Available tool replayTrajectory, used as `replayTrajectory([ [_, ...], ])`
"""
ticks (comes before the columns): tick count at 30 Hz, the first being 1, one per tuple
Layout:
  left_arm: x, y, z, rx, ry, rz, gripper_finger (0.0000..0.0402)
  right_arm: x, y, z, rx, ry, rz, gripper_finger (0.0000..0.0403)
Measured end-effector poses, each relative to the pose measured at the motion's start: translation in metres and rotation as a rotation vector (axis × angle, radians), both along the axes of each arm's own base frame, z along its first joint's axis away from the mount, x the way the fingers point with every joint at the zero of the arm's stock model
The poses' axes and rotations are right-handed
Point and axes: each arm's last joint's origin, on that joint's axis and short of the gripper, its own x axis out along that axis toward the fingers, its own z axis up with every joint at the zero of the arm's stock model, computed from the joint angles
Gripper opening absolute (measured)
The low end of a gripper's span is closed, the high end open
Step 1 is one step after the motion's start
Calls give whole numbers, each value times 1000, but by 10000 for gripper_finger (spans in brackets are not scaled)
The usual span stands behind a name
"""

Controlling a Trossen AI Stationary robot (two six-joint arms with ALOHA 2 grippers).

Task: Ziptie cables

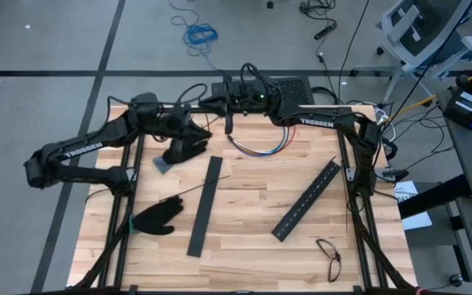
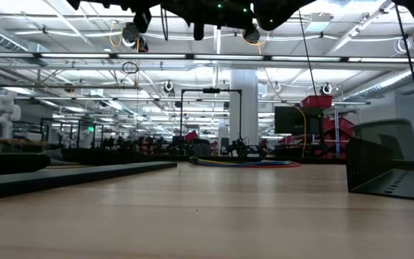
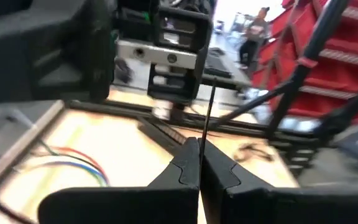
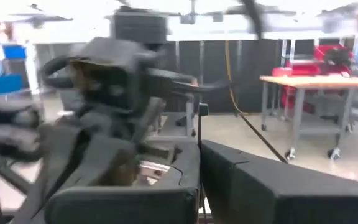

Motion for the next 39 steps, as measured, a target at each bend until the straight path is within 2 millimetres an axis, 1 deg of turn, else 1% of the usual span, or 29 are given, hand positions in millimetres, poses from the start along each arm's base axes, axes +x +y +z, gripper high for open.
replayTrajectory([
  [4, -12, 5, 6, -105, -17, -38, 0, -2, -3, 0, -44, 1, 36, 0],
  [10, -23, 18, 7, -423, 37, -135, 0, 0, 2, 0, -172, -9, 28, 0],
  [16, -19, 26, 7, -666, 81, -169, 0, 6, 17, -5, -279, 20, 49, 0],
  [18, -17, 27, 7, -716, 94, -187, 0, 7, 20, -5, -303, 16, 39, 0],
  [21, -17, 26, 8, -767, 112, -192, 0, 7, 20, -5, -305, 21, 11, 0],
  [26, -17, 26, 7, -801, 120, -181, 0, 7, 19, -4, -312, 11, 12, 0],
  [39, -18, 26, 8, -823, 121, -170, 0, 8, 24, -4, -336, 5, 31, 0],
])
